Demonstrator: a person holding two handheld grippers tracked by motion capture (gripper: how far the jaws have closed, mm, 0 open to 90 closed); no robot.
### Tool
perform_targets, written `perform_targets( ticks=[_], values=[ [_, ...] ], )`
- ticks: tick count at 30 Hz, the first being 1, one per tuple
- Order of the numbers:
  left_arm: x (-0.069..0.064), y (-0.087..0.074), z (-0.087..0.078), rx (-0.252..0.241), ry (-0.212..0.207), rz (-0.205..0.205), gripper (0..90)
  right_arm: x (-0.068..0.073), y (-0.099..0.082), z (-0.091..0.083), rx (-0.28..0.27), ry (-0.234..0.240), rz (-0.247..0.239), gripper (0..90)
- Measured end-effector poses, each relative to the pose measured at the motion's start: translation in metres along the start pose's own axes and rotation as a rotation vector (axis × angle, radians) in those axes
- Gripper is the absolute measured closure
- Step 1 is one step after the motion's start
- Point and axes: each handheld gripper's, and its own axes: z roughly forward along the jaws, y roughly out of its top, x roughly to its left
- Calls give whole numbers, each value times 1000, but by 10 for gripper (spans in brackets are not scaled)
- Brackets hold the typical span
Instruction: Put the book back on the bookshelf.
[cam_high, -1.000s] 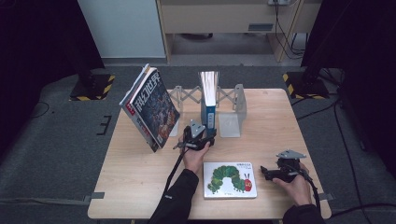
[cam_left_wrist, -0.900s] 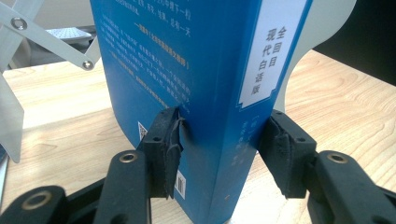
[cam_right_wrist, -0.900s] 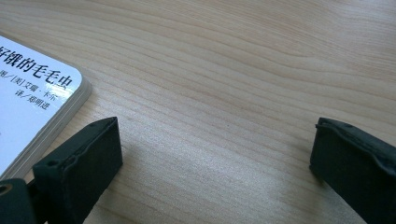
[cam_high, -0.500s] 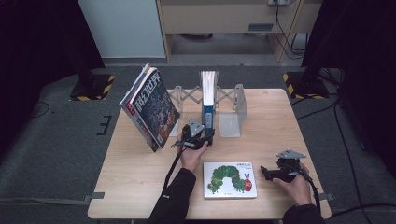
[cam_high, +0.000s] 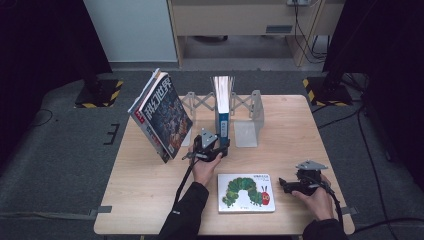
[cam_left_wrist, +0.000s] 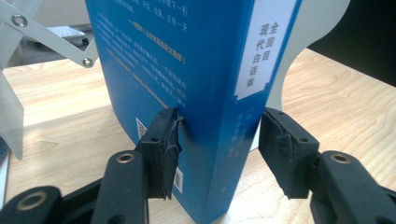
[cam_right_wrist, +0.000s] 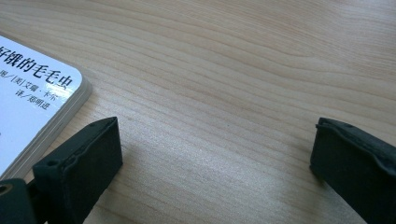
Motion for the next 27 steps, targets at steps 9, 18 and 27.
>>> perform_targets(
  ticks=[9, 18, 27],
  values=[
    [-1, -1, 0, 4, -7, -15, 428, 0, 0, 0, 0, 0, 0, 25],
    [-3, -6, 5, 29, 0, -25, 384, 0, 0, 0, -1, -1, -1, 25],
    [-3, -8, 5, 35, -4, -26, 382, 0, 0, 0, 0, 0, 0, 25]
  ],
)
